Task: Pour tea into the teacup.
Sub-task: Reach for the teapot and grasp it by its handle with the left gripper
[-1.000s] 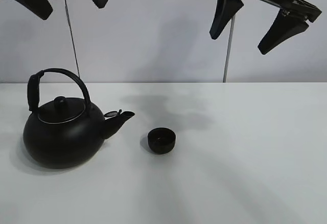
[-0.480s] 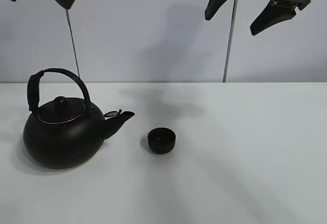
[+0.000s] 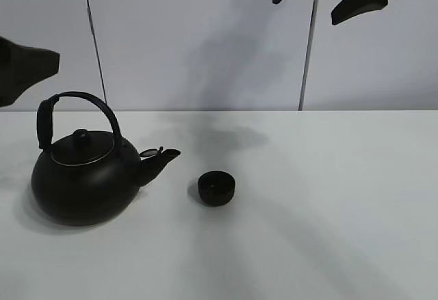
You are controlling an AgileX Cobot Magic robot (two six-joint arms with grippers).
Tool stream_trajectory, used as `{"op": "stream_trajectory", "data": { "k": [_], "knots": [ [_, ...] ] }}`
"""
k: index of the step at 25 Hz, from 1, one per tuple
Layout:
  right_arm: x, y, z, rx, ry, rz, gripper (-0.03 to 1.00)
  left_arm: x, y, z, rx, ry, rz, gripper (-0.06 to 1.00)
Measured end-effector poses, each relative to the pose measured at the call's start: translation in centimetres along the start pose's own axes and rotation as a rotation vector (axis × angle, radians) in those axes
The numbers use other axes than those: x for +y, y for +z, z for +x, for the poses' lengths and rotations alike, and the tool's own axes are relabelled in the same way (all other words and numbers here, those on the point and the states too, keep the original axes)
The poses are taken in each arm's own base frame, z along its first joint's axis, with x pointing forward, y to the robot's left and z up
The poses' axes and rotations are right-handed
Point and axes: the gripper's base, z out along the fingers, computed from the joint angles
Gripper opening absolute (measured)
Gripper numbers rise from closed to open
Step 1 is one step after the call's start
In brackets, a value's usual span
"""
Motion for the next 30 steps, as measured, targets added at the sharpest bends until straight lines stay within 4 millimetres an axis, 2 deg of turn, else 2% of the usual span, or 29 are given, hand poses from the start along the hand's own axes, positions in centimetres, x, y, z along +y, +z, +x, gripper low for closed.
{"op": "stream_trajectory", "data": {
  "k": [5,11,15,30],
  "knots": [
    [0.0,0.0,-0.1,-0.012,0.000,0.001,0.65,0.5,0.8,3.8,-0.005,-0.072,-0.019,0.67],
    [0.0,0.0,-0.1,-0.015,0.000,0.001,0.65,0.2,2.6,7.0,-0.009,-0.135,-0.006,0.67],
    [0.0,0.0,-0.1,-0.016,0.000,0.001,0.65,0.1,3.2,9.0,0.061,-0.140,-0.013,0.67],
    [0.0,0.0,-0.2,-0.019,0.000,0.001,0.65,0.9,4.3,10.0,0.089,-0.135,-0.087,0.67]
  ]
}}
